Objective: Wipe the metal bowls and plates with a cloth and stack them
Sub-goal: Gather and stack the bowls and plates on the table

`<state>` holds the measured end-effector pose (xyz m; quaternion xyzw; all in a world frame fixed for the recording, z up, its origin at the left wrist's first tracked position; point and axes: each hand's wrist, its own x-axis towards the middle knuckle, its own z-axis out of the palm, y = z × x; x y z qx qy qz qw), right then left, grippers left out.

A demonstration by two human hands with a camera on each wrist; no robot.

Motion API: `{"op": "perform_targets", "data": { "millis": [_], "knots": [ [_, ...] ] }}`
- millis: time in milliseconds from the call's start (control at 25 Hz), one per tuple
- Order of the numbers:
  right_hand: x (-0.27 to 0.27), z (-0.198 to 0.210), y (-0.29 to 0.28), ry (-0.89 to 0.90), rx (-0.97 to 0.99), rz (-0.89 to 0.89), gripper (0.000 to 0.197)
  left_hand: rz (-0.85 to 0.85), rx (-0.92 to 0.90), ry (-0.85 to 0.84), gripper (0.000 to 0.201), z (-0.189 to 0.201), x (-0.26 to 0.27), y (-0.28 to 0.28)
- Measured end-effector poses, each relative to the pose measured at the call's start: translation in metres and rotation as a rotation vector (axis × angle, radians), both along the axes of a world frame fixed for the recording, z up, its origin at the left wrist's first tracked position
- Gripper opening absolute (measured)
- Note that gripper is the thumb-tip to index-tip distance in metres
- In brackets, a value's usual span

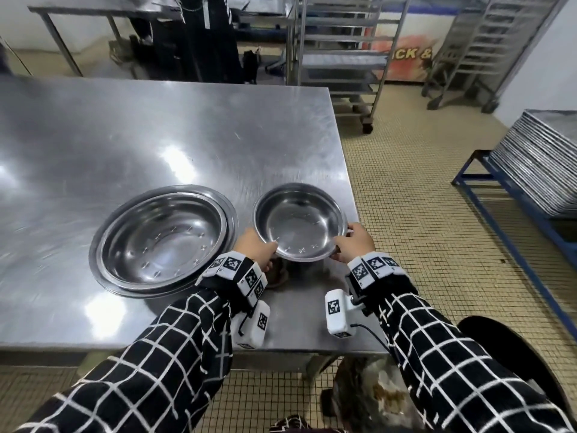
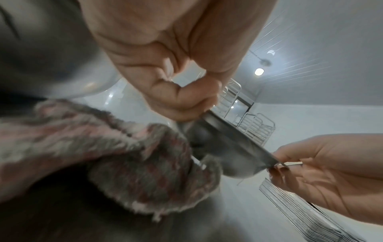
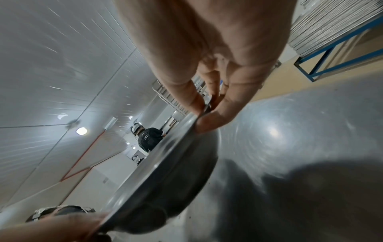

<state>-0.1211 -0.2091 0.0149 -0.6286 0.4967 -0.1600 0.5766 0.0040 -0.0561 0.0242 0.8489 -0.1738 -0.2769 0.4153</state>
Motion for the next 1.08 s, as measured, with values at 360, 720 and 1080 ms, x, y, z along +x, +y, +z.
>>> {"op": "perform_targets", "data": {
  "millis": [360, 720, 1080],
  "knots": [
    [-0.005, 0.079, 0.051, -0.300, -0.089, 0.023, 0.029, 0.048, -0.308, -0.171, 0.030, 0.066, 0.037, 0.045],
    [0.081, 0.090, 0.155, -0.233, -0.178, 0.246, 0.028, 0.081, -0.199, -0.342, 0.019, 0.083, 0.125, 0.182],
    [0.124, 0.051, 0.213, 0.161, -0.572, 0.371, 0.023, -0.047, 0.122, -0.460, 0.030, 0.031, 0.156, 0.244]
  ]
}}
